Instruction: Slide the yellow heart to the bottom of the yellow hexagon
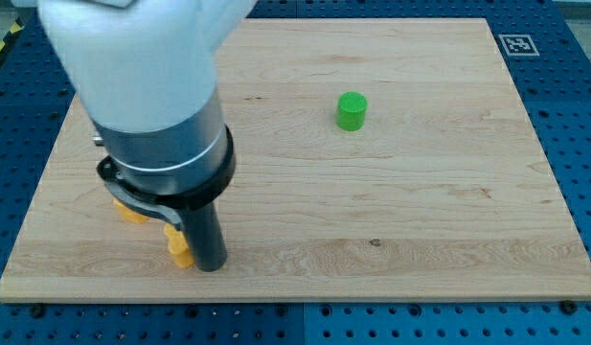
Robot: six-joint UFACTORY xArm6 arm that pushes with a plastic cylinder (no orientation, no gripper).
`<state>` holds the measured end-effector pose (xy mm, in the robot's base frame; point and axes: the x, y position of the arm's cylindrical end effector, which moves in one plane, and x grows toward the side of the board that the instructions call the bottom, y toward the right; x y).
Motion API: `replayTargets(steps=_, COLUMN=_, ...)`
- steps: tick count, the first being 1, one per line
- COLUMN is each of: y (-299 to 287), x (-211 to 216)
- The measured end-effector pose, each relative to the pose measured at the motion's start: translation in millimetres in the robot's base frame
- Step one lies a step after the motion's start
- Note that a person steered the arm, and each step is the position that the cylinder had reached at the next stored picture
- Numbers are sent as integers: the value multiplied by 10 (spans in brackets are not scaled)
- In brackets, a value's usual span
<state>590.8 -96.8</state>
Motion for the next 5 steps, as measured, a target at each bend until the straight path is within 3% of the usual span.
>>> replayTargets(steps=3, y=-527, x=0)
replayTargets(steps=5, y=-44, x=235)
